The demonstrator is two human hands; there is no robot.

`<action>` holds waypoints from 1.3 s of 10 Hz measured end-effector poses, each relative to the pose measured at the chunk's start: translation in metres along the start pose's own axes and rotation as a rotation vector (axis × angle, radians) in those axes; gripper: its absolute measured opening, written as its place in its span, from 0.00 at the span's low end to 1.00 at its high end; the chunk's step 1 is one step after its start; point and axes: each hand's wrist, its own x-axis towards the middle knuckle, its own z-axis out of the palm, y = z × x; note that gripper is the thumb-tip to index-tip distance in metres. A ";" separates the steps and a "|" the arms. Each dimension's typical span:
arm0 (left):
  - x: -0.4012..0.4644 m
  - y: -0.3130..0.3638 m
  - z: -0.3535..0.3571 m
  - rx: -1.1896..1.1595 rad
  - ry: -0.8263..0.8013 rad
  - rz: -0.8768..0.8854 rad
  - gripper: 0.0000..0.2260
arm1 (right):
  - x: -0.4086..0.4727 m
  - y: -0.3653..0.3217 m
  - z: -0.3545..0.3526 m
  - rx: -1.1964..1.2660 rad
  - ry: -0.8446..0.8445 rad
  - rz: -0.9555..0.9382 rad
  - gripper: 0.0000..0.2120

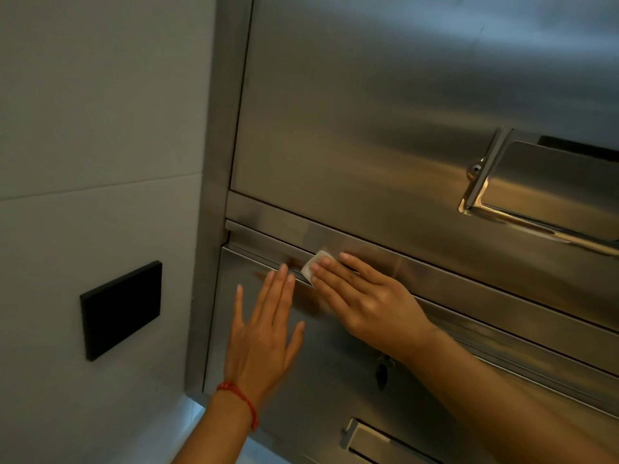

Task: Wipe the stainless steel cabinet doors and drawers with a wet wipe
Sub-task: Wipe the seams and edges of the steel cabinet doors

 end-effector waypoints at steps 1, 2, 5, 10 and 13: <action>0.001 -0.001 0.000 -0.003 0.026 -0.030 0.29 | 0.005 -0.001 0.001 0.002 -0.003 -0.009 0.18; 0.002 -0.002 -0.001 -0.002 0.027 -0.048 0.29 | 0.014 -0.003 0.004 0.008 0.005 0.001 0.18; 0.002 -0.006 -0.005 -0.023 0.015 -0.086 0.30 | 0.024 -0.008 0.005 0.040 0.012 0.032 0.19; -0.003 0.007 0.003 -0.073 0.061 -0.027 0.27 | 0.007 -0.001 -0.006 0.041 -0.010 0.023 0.19; -0.002 0.023 0.009 -0.069 0.074 0.025 0.27 | -0.024 0.008 -0.015 0.034 -0.043 0.009 0.19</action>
